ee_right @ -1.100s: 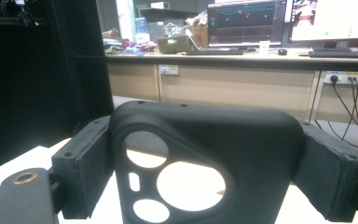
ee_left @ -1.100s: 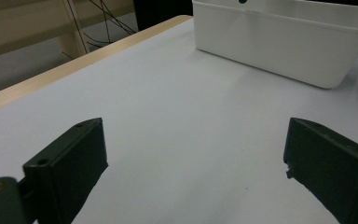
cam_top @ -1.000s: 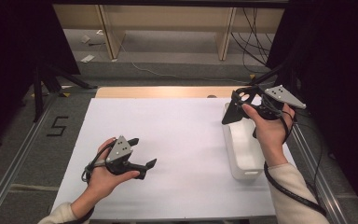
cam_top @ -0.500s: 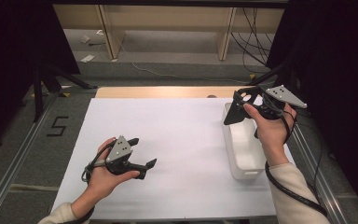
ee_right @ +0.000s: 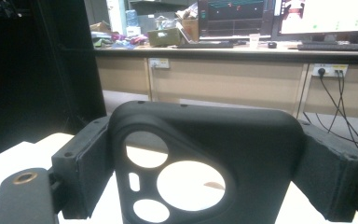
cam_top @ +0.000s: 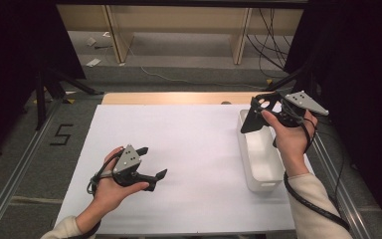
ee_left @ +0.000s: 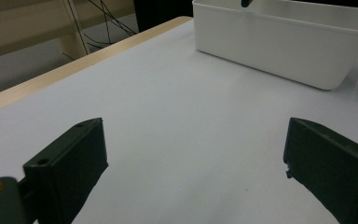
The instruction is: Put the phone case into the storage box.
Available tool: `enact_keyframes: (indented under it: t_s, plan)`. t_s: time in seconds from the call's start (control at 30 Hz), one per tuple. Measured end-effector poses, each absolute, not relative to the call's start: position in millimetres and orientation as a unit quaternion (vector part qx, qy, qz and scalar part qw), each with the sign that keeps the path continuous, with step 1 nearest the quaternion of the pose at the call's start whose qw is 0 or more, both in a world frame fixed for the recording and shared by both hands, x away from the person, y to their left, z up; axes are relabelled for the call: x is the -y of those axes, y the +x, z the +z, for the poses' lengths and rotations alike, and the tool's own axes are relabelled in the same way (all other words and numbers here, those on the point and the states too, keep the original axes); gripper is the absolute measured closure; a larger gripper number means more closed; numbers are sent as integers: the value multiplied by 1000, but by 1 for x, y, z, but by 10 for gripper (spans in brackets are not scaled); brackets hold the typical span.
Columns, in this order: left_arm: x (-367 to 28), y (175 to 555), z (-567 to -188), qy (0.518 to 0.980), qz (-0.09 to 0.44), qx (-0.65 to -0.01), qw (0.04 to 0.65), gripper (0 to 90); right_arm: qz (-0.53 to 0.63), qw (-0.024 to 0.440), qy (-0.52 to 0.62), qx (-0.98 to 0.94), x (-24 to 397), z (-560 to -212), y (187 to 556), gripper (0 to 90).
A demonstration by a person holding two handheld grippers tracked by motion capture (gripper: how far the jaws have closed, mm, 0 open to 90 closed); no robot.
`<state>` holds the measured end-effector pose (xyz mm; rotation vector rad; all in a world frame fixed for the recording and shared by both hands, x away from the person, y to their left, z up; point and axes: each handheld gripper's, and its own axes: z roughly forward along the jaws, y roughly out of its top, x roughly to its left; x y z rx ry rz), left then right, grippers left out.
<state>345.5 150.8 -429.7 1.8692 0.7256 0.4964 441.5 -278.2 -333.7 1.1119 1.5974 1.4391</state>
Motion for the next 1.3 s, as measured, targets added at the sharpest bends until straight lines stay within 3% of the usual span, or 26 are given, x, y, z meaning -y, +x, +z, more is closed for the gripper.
enact_keyframes:
  t_s: [1.3]
  plan:
    - [-151, 346, -430, 777, 208, -301, 512, 56, 545, 357, 441, -617, 285, -339, 445, 154]
